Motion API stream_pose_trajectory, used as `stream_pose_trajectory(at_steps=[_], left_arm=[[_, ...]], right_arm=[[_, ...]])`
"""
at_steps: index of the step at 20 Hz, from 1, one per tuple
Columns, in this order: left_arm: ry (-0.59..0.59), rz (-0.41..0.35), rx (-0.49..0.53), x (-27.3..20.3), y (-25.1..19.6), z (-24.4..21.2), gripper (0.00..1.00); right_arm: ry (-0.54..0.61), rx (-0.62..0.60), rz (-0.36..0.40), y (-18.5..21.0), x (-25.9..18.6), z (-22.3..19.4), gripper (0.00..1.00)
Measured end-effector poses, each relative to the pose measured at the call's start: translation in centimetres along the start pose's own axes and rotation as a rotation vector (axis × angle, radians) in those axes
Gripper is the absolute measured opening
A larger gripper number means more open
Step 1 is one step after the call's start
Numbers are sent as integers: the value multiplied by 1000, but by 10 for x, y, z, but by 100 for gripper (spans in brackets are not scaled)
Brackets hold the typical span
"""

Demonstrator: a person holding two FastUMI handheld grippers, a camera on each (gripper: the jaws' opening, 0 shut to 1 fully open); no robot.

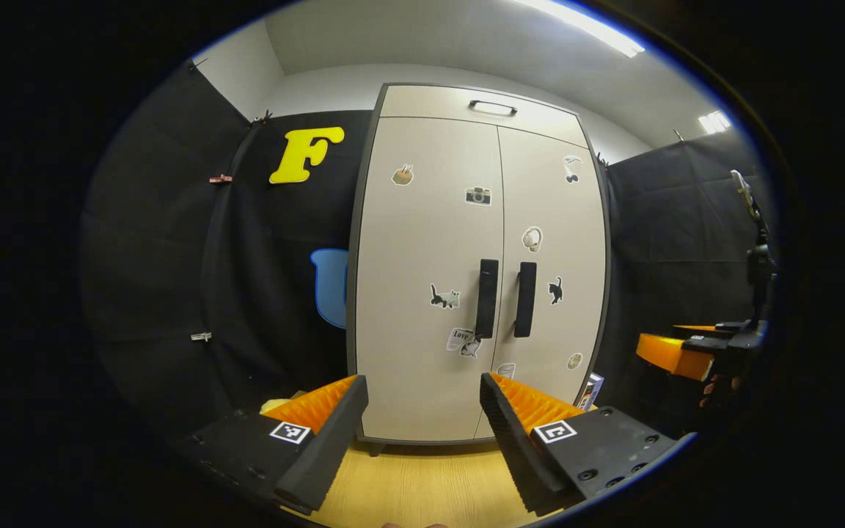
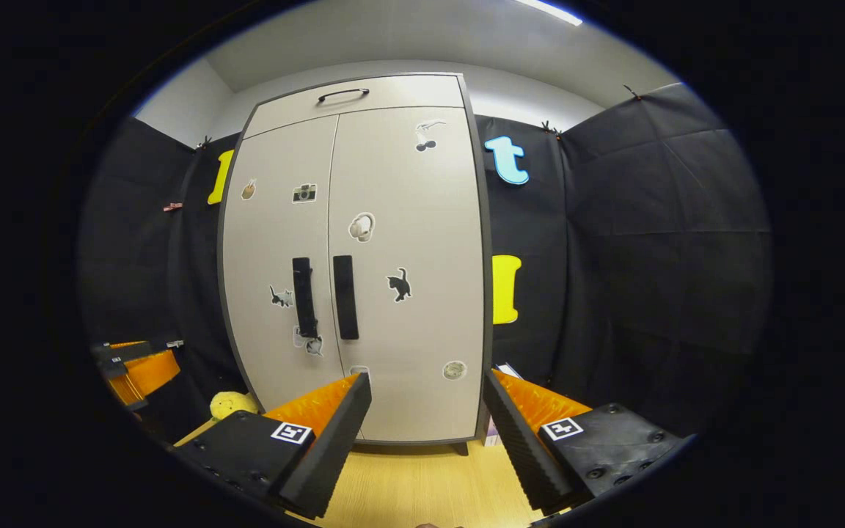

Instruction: Open the right door of the double-door shoe cabinet with the right hand, and open the left door with the left hand.

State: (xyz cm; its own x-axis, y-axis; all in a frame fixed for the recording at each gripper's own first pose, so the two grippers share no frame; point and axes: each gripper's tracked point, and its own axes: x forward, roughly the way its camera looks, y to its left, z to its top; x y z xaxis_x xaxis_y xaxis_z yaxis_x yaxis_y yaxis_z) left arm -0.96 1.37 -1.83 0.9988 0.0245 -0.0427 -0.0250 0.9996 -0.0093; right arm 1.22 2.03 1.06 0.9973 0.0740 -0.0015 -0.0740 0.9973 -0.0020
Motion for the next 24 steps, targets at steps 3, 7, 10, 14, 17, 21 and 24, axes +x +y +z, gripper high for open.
stream_pose_trajectory(at_steps=[3,7,10,14,17,21,24], left_arm=[[16,11,-19,-1,5,-7,95],[33,24,-21,-5,15,-12,95],[36,41,-13,-8,24,-12,95],[41,64,-18,-11,37,-14,95],[55,85,-19,-9,47,-21,95],[85,110,-28,-8,60,-33,95],[104,131,-37,-6,73,-40,95]], right_arm=[[-14,-3,31,28,31,16,98],[-32,-5,75,47,59,34,98],[-6,-17,115,68,83,36,98],[16,-33,145,91,121,42,97],[48,-18,187,115,152,36,97],[56,24,164,129,189,30,97],[51,-52,115,124,207,24,97]])
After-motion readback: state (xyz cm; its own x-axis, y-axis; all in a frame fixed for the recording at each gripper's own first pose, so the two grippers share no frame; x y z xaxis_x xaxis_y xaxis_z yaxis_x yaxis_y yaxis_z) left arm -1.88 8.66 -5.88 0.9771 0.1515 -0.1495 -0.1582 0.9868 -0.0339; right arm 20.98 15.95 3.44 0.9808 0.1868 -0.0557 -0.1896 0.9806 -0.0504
